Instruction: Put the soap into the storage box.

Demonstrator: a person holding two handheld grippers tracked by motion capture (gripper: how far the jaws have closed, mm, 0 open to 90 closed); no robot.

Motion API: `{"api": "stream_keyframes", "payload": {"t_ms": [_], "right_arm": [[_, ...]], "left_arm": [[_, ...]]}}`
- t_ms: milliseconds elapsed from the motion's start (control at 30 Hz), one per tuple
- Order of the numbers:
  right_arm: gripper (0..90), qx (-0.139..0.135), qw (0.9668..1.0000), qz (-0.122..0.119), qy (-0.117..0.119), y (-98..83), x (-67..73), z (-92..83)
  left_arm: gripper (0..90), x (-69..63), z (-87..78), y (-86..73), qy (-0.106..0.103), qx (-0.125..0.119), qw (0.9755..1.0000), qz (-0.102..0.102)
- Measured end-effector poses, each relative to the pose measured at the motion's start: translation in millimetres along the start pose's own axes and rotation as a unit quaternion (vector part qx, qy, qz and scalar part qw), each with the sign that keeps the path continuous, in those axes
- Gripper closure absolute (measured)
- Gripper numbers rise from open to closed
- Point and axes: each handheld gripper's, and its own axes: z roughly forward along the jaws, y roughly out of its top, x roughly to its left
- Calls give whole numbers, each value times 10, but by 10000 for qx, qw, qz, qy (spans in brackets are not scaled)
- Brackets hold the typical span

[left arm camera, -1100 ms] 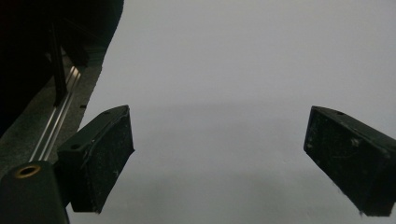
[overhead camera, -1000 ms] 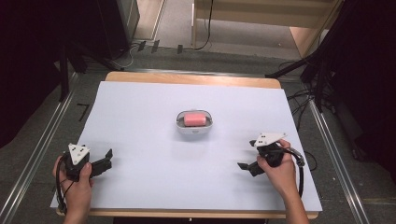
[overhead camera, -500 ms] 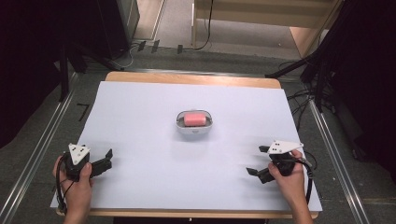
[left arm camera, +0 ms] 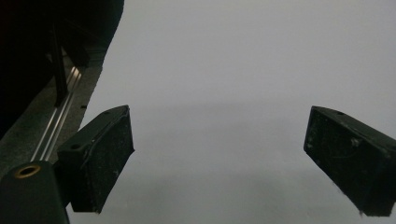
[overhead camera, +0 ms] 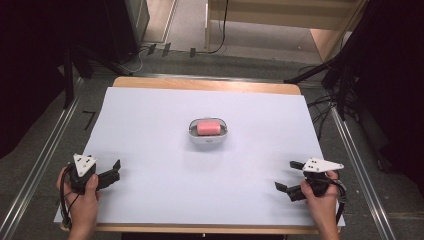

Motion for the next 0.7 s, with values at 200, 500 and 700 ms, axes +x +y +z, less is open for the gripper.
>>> {"api": "stream_keyframes", "payload": {"t_ms": [200, 500, 700], "right_arm": [[0, -295, 9991, 283, -83, -119, -51, -108], [0, -434, 9979, 384, -304, -149, -35, -158], [0, -357, 9955, 329, -816, -96, 65, -116]], "left_arm": [[89, 1, 1, 0, -9, 1, 10000, -27], [89, 7, 3, 2, -23, 12, 10000, -52], [89, 10, 3, 4, -32, 32, 10000, -88]]}}
